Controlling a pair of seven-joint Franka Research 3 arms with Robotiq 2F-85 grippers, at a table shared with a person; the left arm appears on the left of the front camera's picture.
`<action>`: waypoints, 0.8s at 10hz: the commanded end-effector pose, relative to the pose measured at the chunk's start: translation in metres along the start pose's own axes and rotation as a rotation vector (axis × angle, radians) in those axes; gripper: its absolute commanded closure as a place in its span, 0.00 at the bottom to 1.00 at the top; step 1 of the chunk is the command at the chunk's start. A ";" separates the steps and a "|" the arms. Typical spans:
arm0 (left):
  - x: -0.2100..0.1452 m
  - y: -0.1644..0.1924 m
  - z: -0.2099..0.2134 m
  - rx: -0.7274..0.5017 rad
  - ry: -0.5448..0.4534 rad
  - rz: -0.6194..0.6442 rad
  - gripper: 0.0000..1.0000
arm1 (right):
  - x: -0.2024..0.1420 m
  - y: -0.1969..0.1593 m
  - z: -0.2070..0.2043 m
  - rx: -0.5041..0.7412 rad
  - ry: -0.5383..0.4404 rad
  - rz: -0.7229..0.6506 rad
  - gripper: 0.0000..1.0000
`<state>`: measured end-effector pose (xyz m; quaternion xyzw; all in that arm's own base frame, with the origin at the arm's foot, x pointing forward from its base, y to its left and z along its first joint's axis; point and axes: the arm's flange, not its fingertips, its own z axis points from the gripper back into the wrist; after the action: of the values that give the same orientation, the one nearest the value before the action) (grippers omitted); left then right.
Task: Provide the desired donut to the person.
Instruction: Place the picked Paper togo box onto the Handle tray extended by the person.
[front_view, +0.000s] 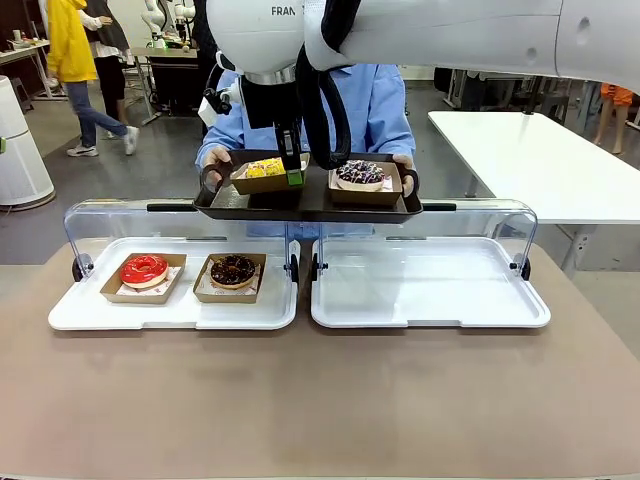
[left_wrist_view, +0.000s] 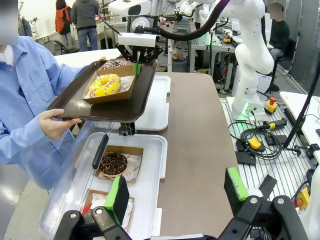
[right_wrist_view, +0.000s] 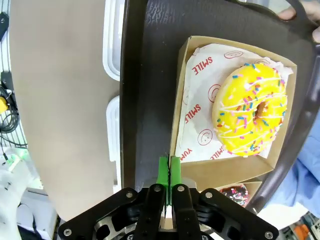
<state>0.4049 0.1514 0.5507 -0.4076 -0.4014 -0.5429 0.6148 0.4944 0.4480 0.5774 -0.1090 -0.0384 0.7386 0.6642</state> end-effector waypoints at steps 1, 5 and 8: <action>0.001 -0.002 0.002 0.000 -0.006 -0.004 0.00 | 0.000 0.000 -0.001 0.001 0.001 -0.001 0.98; 0.001 -0.002 0.002 0.000 -0.006 -0.004 0.00 | 0.002 -0.004 -0.022 -0.012 -0.080 0.023 0.98; 0.001 -0.002 0.002 0.000 -0.006 -0.004 0.00 | 0.000 -0.007 -0.020 -0.014 -0.108 0.009 0.00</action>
<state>0.4049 0.1514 0.5507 -0.4076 -0.4014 -0.5429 0.6148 0.5095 0.4528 0.5597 -0.0893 -0.0728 0.7407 0.6619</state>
